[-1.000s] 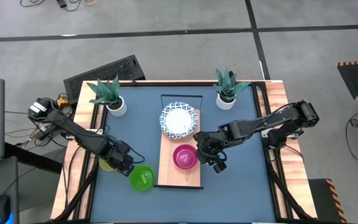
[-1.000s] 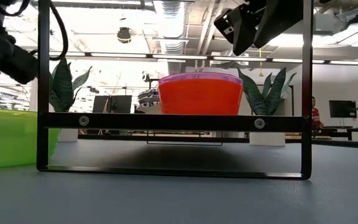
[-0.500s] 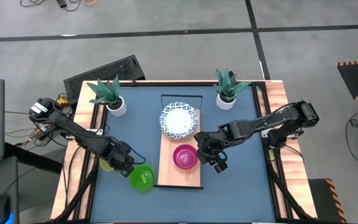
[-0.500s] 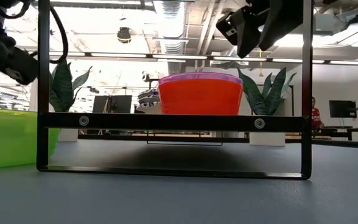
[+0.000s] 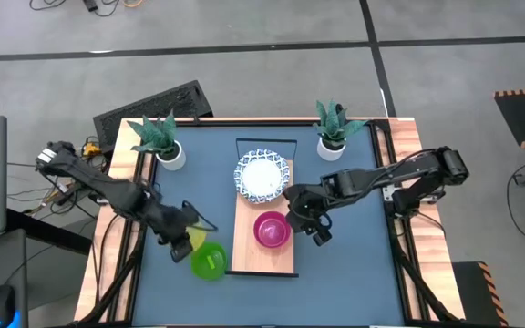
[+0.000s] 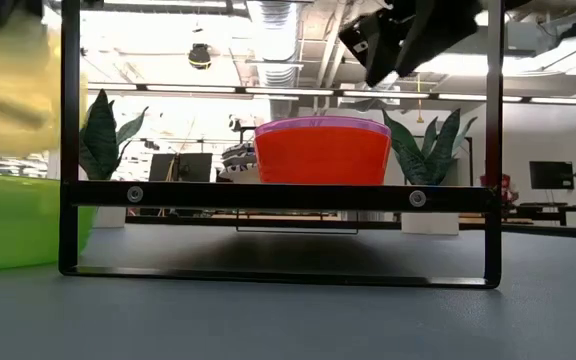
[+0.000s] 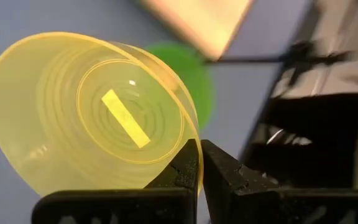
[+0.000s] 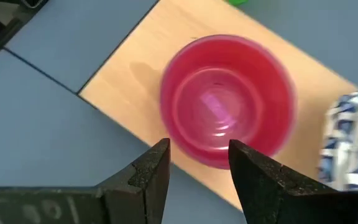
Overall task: Place and stack bowls onto a shelf
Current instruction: Stack the yellow bowl on top of the purple bowl on the shelf
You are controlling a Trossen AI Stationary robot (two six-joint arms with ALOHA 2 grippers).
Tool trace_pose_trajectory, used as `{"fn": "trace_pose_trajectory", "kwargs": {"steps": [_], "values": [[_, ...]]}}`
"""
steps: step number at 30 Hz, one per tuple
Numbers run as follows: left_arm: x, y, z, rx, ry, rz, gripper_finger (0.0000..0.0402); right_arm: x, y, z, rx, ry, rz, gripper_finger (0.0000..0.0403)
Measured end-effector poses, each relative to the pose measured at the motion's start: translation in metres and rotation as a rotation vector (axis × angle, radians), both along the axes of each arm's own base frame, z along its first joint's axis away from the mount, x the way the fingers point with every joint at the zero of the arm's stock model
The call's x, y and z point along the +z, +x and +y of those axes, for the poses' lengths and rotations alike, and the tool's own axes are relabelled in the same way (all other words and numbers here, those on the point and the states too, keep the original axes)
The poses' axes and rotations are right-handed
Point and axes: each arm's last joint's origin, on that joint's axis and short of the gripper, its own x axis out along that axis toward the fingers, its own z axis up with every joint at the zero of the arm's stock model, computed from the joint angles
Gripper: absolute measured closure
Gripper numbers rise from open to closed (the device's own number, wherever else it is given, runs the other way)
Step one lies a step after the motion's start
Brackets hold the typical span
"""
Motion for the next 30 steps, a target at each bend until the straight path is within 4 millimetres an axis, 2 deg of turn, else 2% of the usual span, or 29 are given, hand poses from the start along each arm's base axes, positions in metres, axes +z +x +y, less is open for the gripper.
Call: {"fn": "trace_pose_trajectory", "kwargs": {"steps": [5, 10, 14, 18, 22, 25, 30], "values": [[0.053, -0.015, 0.021, 0.056, 0.016, -0.286, 0.0401, 0.03, 0.009, -0.019, -0.01, -0.028, -0.089, 0.0215], [0.113, -0.037, 0.038, 0.046, 0.053, -0.777, 0.0401, 0.074, 0.018, -0.042, -0.048, -0.019, -0.264, 0.0215], [0.144, -0.056, 0.047, -0.022, 0.042, -1.105, 0.0401, 0.115, 0.024, -0.059, -0.028, 0.108, -0.477, 0.0215], [0.162, -0.07, 0.049, -0.09, 0.021, -1.309, 0.0401, 0.155, 0.028, -0.073, 0.003, 0.321, -0.732, 0.0215], [0.171, -0.068, 0.048, -0.107, 0.031, -1.428, 0.0401, 0.18, 0.035, -0.08, 0.081, 0.551, -0.941, 0.0215], [0.178, -0.058, 0.043, -0.163, 0.046, -1.537, 0.0401, 0.185, 0.046, -0.081, 0.174, 0.697, -1.016, 0.0215], [0.186, -0.037, 0.033, -0.319, -0.001, -1.724, 0.0402, 0.176, 0.063, -0.083, 0.226, 0.927, -0.983, 0.0215]]}}
